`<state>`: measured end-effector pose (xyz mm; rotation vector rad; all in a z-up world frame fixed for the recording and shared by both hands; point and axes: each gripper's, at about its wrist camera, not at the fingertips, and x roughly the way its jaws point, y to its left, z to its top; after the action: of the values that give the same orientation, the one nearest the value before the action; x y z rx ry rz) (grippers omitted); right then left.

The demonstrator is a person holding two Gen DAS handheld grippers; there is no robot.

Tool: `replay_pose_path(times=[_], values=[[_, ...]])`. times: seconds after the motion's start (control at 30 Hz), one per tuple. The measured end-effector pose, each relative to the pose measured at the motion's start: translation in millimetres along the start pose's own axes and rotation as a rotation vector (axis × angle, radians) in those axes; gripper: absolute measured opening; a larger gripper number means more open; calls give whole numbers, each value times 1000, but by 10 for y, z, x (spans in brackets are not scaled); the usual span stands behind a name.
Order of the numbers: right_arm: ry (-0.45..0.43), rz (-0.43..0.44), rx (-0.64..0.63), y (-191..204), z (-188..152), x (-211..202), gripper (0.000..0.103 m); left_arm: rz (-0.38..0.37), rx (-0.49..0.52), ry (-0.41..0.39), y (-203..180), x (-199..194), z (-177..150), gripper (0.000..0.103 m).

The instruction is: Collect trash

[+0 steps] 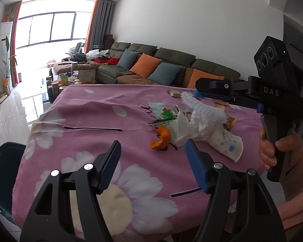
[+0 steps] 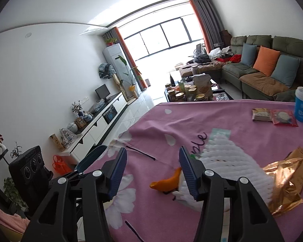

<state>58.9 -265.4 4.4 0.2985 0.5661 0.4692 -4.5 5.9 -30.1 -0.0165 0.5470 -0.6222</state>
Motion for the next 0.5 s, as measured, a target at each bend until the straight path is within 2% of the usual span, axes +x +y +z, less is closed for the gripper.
replay_pose_path(times=[0.27, 0.5], values=[[-56, -132, 78, -593, -81, -359, 55, -206, 51, 109, -574, 481, -41, 66], [-59, -138, 124, -868, -198, -416, 56, -323, 25, 235, -872, 964, -69, 67]])
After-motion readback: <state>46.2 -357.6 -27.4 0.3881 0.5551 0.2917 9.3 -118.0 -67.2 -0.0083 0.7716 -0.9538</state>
